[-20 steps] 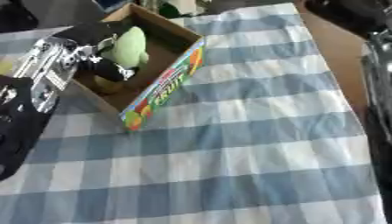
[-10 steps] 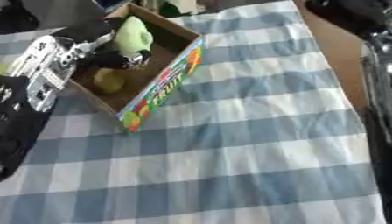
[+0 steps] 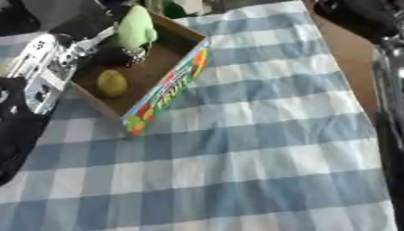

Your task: Pick up objects on the table and place them in the box.

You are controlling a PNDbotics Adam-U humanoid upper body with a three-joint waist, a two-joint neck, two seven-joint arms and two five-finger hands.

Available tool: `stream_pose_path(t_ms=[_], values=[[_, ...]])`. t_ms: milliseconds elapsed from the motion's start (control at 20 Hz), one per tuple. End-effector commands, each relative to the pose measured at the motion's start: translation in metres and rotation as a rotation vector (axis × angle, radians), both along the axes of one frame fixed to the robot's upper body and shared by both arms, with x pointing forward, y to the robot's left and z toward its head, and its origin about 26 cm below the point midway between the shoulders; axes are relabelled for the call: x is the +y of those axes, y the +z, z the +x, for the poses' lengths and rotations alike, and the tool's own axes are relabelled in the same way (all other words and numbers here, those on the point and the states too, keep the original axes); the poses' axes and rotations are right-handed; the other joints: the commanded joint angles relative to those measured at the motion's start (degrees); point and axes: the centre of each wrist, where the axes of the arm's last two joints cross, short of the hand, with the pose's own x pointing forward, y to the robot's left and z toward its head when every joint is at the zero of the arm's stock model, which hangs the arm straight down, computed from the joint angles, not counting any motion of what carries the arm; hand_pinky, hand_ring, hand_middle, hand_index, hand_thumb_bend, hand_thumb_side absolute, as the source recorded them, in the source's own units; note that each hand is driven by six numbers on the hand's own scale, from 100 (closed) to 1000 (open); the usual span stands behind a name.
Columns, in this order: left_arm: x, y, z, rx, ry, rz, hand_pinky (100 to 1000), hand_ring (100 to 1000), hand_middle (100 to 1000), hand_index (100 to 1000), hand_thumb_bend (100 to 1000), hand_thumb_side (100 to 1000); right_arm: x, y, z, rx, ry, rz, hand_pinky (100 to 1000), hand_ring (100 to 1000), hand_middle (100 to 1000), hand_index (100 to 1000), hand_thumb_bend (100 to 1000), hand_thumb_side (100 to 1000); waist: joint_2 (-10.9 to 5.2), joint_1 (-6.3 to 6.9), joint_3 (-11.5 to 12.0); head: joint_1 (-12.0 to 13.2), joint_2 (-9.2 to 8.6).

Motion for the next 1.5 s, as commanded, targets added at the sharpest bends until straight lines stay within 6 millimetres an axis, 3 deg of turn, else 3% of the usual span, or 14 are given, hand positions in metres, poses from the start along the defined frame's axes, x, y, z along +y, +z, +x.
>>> stream_pose_path(t_ms=[50, 100, 300, 350, 400, 450, 500, 600, 700, 750, 800, 850, 1100, 1500], values=[[0.0064, 0.0149, -0.0014, -0.05, -0.01, 0.007, 949, 1000, 1000, 1000, 412, 919, -0.0016, 0.0075, -0.0063, -0.035, -0.013, -0.003, 837, 842, 536, 856, 429, 758, -1.15, -0.5, 0.11, -0.05, -0.32], [0.0077, 0.0141, -0.0003, -0.045, -0.005, 0.004, 950, 1000, 1000, 1000, 405, 1000, -0.0017, 0.0074, -0.0063, -0.035, -0.012, -0.003, 836, 841, 535, 856, 430, 759, -1.13, -0.51, 0.12, -0.05, -0.32], [0.0101, 0.0143, 0.0003, -0.08, 0.05, 0.025, 964, 1000, 1000, 1000, 478, 979, -0.0018, 0.0077, -0.0064, -0.036, -0.013, -0.001, 836, 841, 534, 856, 436, 766, -1.08, -0.52, 0.11, -0.04, -0.28], [0.0088, 0.0134, 0.0002, -0.081, 0.054, 0.04, 962, 1000, 1000, 1000, 472, 860, -0.0017, 0.0078, -0.0063, -0.036, -0.013, -0.001, 835, 841, 533, 856, 441, 770, -1.07, -0.53, 0.09, -0.05, -0.29], [0.0078, 0.013, 0.0001, -0.078, 0.055, 0.054, 961, 1000, 1000, 1000, 471, 829, -0.0017, 0.0079, -0.0063, -0.036, -0.013, 0.0, 836, 841, 533, 856, 442, 771, -1.06, -0.54, 0.1, -0.07, -0.31], [0.0071, 0.0129, 0.0001, -0.072, 0.056, 0.065, 951, 1000, 1000, 1000, 349, 349, -0.0016, 0.008, -0.0064, -0.037, -0.013, 0.001, 835, 841, 532, 856, 445, 771, -1.07, -0.54, 0.11, -0.07, -0.32], [0.0067, 0.0128, 0.0003, -0.062, 0.058, 0.074, 948, 1000, 1000, 1000, 252, 100, -0.0014, 0.008, -0.0064, -0.037, -0.012, 0.003, 835, 840, 531, 856, 445, 768, -1.08, -0.54, 0.11, -0.07, -0.3], [0.0066, 0.0135, 0.0, -0.05, 0.06, 0.091, 939, 1000, 1000, 1000, 167, 100, -0.0016, 0.0077, -0.0064, -0.035, -0.014, 0.005, 835, 840, 530, 856, 447, 769, -1.11, -0.53, 0.11, -0.12, -0.32], [0.0077, 0.0138, -0.0001, -0.045, 0.062, 0.098, 925, 1000, 1000, 1000, 215, 100, -0.0019, 0.0074, -0.0064, -0.034, -0.016, 0.006, 834, 840, 529, 856, 443, 769, -1.14, -0.5, 0.12, -0.11, -0.29], [0.0083, 0.014, 0.0, -0.046, 0.066, 0.1, 916, 1000, 1000, 1000, 480, 526, -0.0019, 0.0072, -0.0064, -0.033, -0.016, 0.007, 834, 840, 529, 856, 441, 768, -1.15, -0.48, 0.13, -0.13, -0.29], [0.0087, 0.0141, 0.0001, -0.05, 0.068, 0.099, 916, 1000, 1000, 1000, 518, 869, -0.0019, 0.0071, -0.0064, -0.032, -0.016, 0.007, 834, 840, 528, 855, 442, 769, -1.16, -0.46, 0.14, -0.17, -0.31], [0.0092, 0.014, 0.0003, -0.053, 0.071, 0.096, 913, 1000, 1000, 1000, 496, 1000, -0.0019, 0.0071, -0.0064, -0.032, -0.016, 0.007, 833, 839, 527, 854, 441, 769, -1.16, -0.45, 0.17, -0.19, -0.32], [0.0101, 0.0126, 0.0016, -0.051, 0.078, 0.07, 912, 1000, 1000, 1000, 518, 1000, -0.0016, 0.0068, -0.0065, -0.029, -0.014, 0.008, 832, 838, 526, 854, 441, 773, -1.09, -0.37, 0.28, -0.22, -0.24], [0.0087, 0.0126, 0.0014, -0.088, 0.088, 0.085, 1000, 1000, 1000, 1000, 522, 1000, -0.0015, 0.0067, -0.0064, -0.028, -0.011, 0.008, 831, 836, 518, 854, 442, 776, -0.87, -0.46, 0.31, -0.21, -0.3]])
